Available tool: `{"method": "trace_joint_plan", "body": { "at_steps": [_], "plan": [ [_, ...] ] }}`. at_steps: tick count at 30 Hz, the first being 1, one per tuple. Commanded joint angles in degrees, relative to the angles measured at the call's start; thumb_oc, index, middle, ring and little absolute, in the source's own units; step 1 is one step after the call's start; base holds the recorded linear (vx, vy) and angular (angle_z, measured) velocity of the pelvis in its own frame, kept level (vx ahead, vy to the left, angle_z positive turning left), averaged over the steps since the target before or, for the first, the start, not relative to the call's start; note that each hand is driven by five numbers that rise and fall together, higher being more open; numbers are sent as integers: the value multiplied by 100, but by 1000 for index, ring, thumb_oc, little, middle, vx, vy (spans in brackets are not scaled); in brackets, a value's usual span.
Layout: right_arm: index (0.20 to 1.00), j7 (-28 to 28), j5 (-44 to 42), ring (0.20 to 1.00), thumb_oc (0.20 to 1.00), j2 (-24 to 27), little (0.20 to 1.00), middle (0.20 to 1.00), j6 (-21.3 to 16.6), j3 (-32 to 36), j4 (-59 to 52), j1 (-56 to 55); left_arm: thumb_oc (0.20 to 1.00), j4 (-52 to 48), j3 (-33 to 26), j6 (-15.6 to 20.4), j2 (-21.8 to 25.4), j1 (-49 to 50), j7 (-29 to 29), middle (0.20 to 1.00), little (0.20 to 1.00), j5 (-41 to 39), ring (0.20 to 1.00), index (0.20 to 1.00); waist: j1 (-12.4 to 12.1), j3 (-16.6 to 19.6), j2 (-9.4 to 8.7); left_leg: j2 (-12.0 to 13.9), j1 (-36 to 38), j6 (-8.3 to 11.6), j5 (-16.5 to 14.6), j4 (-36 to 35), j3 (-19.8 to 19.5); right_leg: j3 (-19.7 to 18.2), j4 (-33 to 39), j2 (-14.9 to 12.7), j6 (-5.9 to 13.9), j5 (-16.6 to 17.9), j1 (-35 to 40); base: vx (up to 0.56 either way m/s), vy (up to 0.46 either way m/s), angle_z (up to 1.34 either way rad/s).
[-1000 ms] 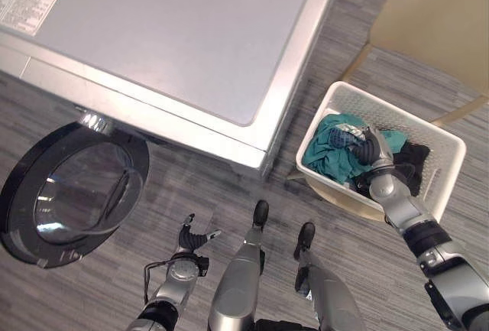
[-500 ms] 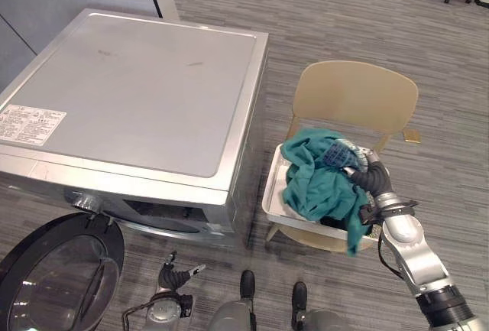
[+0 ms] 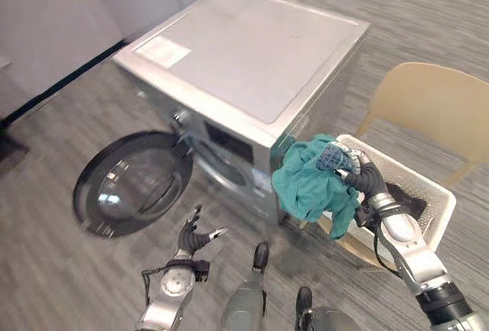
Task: Grab the laundry basket,head to the washer,open it,put in the laundry and shut it.
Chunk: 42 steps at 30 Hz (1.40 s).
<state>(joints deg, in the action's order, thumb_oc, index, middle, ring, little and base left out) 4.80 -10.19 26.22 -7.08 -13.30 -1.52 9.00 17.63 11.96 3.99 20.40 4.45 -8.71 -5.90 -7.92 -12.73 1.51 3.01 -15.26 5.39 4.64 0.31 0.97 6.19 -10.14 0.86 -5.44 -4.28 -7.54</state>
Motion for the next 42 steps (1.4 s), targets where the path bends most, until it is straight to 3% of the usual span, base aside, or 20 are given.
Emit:
{"method": "trace_joint_plan", "body": {
  "at_steps": [1, 3, 5, 8, 12, 21, 22, 23, 26, 27, 38, 40, 42],
  "plan": [
    [200, -86, -282, 200, 200, 28, 200, 200, -466, 104, -685, 319, 1000, -753, 88, 568, 349, -408, 98, 1000, 1000, 315, 1000, 1000, 254, 24, -304, -303, 264, -325, -203, 652, 164, 99, 755, -246, 927, -83, 568, -163, -51, 112],
    [200, -184, -312, 200, 200, 58, 200, 200, -467, -20, -732, 433, 1000, -1125, 248, 683, 444, -582, 147, 1000, 1000, 413, 1000, 1000, 345, 87, -383, -293, 557, -339, -611, 877, 248, 289, 876, -346, 927, 13, 562, -106, -16, 97],
    [200, -322, -435, 200, 200, 36, 200, 200, -453, -178, -779, 565, 1000, -1316, 430, 753, 493, -793, 154, 1000, 1000, 529, 1000, 1000, 485, 213, -395, -171, 1007, -318, -783, 722, 373, 450, 966, -358, 944, 47, 586, -32, 34, 75],
    [200, -415, -731, 200, 200, -65, 200, 200, -437, -338, -824, 711, 1000, -1454, 706, 798, 509, -1163, 165, 1000, 1000, 631, 1000, 1000, 558, 373, -416, -186, 1166, -276, -550, 201, 384, 645, 1128, -368, 982, 163, 674, 12, 104, 81],
    [200, -591, -1131, 200, 200, -280, 200, 200, -341, -732, -809, 958, 1000, -1412, 1067, 789, 429, -1575, 186, 1000, 1000, 717, 1000, 1000, 561, 572, -446, -284, 1497, -283, -468, -417, 314, 674, 1276, -358, 1056, 276, 809, 31, 98, 23],
    [200, -628, -1542, 200, 200, -1002, 200, 200, -231, -1555, -696, 1580, 1000, -957, 1769, 638, 131, -2432, 54, 1000, 1000, 856, 1000, 1000, 508, 757, -531, -321, 1802, -342, -556, -531, 391, 572, 1329, -392, 1152, 356, 1007, 21, 72, -1],
    [200, -615, -1623, 200, 200, -1157, 200, 200, -224, -1708, -639, 1656, 724, -801, 1881, 605, 32, -2589, -10, 724, 724, 865, 724, 724, 517, 771, -521, -325, 1836, -355, -574, -531, 410, 549, 1328, -405, 1165, 362, 1033, 39, 67, -12],
    [200, -619, -1647, 200, 200, -1261, 200, 200, -210, -1854, -601, 1716, 200, -741, 1954, 596, -42, -2660, -61, 200, 200, 852, 200, 200, 526, 790, -507, -328, 1872, -366, -591, -531, 427, 527, 1333, -416, 1172, 375, 1044, 39, 65, -13],
    [200, -596, -1649, 200, 200, -1331, 200, 200, -180, -1974, -505, 1682, 200, -747, 1960, 602, -100, -2615, -148, 200, 200, 807, 200, 200, 524, 813, -489, -334, 1919, -378, -608, -531, 455, 505, 1345, -424, 1186, 382, 1082, 40, 30, -17],
    [1000, -582, -1653, 1000, 1000, -1344, 1000, 1000, -130, -2060, -341, 1553, 200, -775, 1871, 590, -117, -2523, -249, 200, 200, 707, 200, 200, 528, 827, -476, -351, 1971, -385, -624, -531, 463, 484, 1377, -436, 1192, 395, 1144, 55, 23, -15],
    [1000, -435, -1038, 1000, 1000, -973, 1000, 1000, -3, -1741, -191, 1107, 200, -820, 1276, 578, 6, -2045, -375, 200, 200, 284, 200, 200, 579, 882, -423, -358, 2035, -382, -635, -531, 420, 476, 1439, -437, 1194, 399, 1241, 13, 2, -2],
    [1000, -377, -228, 1000, 1000, -560, 1000, 1000, -12, -1195, -546, 681, 200, -1013, 770, 615, 195, -1521, -244, 200, 200, 72, 200, 200, 612, 908, -411, -353, 2043, -389, -640, -531, 430, 452, 1440, -435, 1204, 398, 1245, 31, -10, 0],
    [1000, -352, 25, 1000, 1000, -430, 1000, 1000, -33, -1015, -612, 553, 200, -1042, 617, 623, 238, -1379, -228, 200, 200, 65, 200, 200, 623, 915, -407, -355, 2041, -391, -637, -531, 432, 446, 1433, -433, 1206, 397, 1247, 0, 0, 0]
  ]
}}
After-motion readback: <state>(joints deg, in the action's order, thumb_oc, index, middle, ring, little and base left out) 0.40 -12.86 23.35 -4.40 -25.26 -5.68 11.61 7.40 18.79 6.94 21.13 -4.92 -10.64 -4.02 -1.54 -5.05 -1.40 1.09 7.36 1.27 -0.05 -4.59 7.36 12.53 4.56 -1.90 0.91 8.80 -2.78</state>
